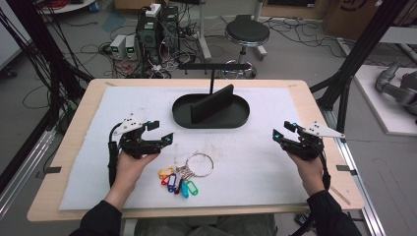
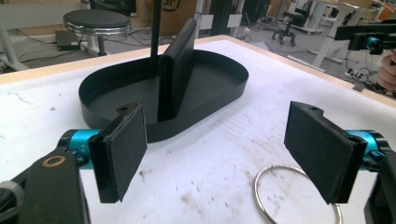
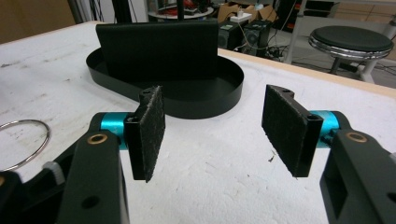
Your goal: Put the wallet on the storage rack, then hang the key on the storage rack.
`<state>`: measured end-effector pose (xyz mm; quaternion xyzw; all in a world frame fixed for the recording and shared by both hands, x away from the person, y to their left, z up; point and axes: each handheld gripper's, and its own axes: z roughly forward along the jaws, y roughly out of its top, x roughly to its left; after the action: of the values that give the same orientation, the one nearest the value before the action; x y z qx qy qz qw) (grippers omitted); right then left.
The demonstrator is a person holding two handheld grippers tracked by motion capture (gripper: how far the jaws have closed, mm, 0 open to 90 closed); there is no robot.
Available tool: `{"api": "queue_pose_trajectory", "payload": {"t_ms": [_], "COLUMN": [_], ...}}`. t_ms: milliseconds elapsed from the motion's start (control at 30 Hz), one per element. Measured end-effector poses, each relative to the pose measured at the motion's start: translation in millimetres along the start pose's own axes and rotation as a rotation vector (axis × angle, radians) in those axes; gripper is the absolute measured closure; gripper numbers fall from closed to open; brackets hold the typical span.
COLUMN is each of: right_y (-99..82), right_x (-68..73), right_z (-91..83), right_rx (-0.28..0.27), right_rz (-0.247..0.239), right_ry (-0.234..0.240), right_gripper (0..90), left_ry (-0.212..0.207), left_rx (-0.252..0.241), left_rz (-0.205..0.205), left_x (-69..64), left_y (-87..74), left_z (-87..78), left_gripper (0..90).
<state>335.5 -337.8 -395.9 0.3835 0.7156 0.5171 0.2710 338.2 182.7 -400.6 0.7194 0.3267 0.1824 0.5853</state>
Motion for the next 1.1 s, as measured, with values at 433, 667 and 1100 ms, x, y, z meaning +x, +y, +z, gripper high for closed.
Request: {"api": "queue_pose_trajectory", "payload": {"t_ms": [433, 667, 1100], "right_y": [-0.2, -1.8, -2.1], "right_x": [-4.0, -4.7, -5.8], "right_z": [-2.6, -4.1, -5.7], "right_rx": [-0.005, 0.003, 0.0], "right_rz": [0.021, 0.025, 0.021], "right_ry": [-0.013, -0.013, -0.021], "right_gripper": [39.7, 39.6, 39.3], "left_ry": [0.109, 0.091, -0.034], "left_rx": [0.009, 0.042, -0.037], "left_rz": [0.047, 0.055, 0.06], "left_x": [4.4, 0.3, -2.8], "left_y": [-8.4, -9.2, -8.9], "left_z": [-19.0, -13.7, -7.5], "left_gripper": [21.2, 21.4, 25.7]}}
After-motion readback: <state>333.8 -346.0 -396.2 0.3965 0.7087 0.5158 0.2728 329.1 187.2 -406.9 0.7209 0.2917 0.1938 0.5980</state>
